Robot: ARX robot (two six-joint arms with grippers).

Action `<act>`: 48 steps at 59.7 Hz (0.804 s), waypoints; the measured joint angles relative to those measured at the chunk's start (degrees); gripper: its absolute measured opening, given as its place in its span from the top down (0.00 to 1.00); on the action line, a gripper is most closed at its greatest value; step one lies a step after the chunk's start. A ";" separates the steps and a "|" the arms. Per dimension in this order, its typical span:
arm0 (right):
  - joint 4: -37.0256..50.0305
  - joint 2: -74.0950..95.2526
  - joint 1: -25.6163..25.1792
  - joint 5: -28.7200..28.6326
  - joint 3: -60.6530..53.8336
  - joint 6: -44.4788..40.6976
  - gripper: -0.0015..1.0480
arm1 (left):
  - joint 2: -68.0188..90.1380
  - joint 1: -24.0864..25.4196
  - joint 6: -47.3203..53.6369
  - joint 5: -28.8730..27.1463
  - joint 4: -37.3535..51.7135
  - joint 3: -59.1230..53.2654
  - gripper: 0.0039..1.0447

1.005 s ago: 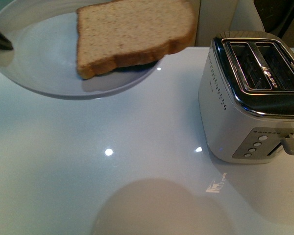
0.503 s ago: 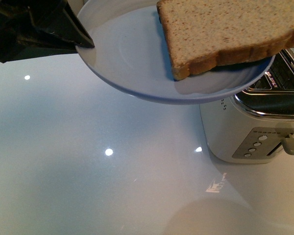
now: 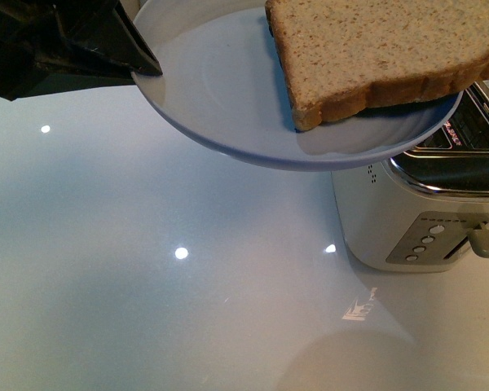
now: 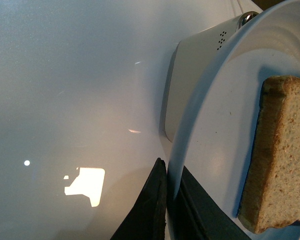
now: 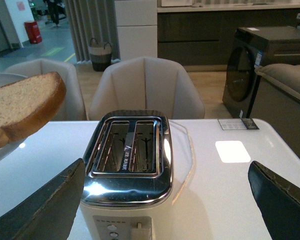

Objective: Left arm holds plate, right arm toasts bread

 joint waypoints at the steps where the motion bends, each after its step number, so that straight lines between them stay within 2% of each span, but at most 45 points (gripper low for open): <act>1: 0.00 0.00 0.00 0.00 0.00 0.00 0.09 | 0.00 0.00 0.00 0.00 0.00 0.00 0.97; 19: -0.02 0.02 0.00 0.02 0.00 0.02 0.09 | 0.00 0.00 -0.02 0.00 0.00 0.00 0.97; 21: -3.32 1.68 0.22 1.70 1.09 1.77 0.09 | 0.00 0.00 -0.02 0.02 0.00 0.00 0.97; 24: -13.57 8.61 -0.15 4.39 5.88 6.12 0.09 | 0.00 0.00 -0.02 0.00 -0.02 0.00 0.97; 28: -19.69 19.26 -2.27 3.61 10.73 10.51 0.09 | 0.00 0.00 -0.02 -0.17 -0.02 0.04 0.97; 38: -12.94 37.00 -3.21 3.08 19.87 17.11 0.09 | 0.02 -0.04 -0.04 -0.22 -0.04 0.07 0.97; 48: -6.49 47.60 2.34 2.69 27.15 22.86 0.09 | 0.02 -0.07 -0.04 -0.11 -0.04 0.07 0.97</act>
